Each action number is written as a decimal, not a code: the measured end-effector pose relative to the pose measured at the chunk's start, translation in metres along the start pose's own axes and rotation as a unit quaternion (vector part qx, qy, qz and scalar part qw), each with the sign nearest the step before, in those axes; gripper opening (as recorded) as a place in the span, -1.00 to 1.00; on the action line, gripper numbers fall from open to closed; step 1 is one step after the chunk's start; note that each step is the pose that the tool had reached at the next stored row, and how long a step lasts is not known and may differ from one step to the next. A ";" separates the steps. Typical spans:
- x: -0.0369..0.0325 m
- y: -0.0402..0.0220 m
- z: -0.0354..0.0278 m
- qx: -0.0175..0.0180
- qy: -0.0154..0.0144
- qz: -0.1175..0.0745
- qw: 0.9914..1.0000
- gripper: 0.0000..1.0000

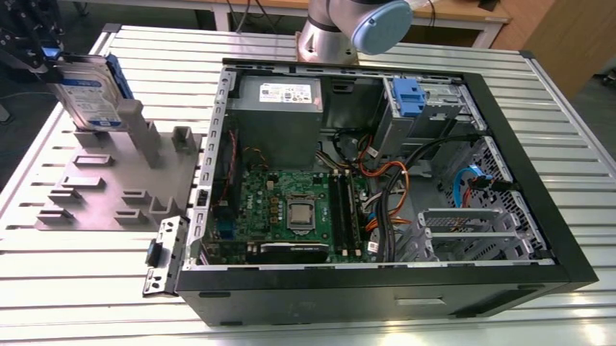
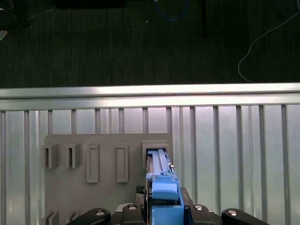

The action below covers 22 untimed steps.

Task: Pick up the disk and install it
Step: 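Pick up the disk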

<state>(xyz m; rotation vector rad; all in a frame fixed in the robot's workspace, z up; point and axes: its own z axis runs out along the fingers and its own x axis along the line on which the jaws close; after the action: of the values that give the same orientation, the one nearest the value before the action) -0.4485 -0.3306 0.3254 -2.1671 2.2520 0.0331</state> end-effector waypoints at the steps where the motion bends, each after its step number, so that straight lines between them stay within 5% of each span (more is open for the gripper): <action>1: 0.0000 0.0000 -0.0004 0.000 0.000 0.000 1.000 -0.26; 22: -0.0001 0.0000 -0.0046 0.000 0.000 0.000 1.000 -0.26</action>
<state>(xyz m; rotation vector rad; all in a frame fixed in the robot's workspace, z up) -0.4485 -0.3306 0.3301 -2.1671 2.2520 0.0331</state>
